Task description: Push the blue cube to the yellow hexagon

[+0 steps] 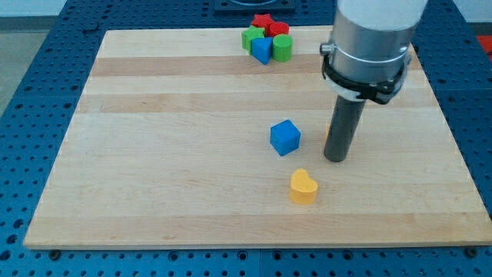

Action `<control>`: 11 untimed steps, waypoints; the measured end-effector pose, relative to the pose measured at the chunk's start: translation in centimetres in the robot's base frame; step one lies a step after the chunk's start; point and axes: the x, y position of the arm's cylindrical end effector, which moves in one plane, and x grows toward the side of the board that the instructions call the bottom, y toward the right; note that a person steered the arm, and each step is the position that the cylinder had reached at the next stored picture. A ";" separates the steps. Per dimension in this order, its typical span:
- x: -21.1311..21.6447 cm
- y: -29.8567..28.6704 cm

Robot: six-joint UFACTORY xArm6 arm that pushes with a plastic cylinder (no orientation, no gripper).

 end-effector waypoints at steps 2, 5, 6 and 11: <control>0.1 -7.3; 0.6 -13.5; -1.2 -13.0; -5.2 -9.9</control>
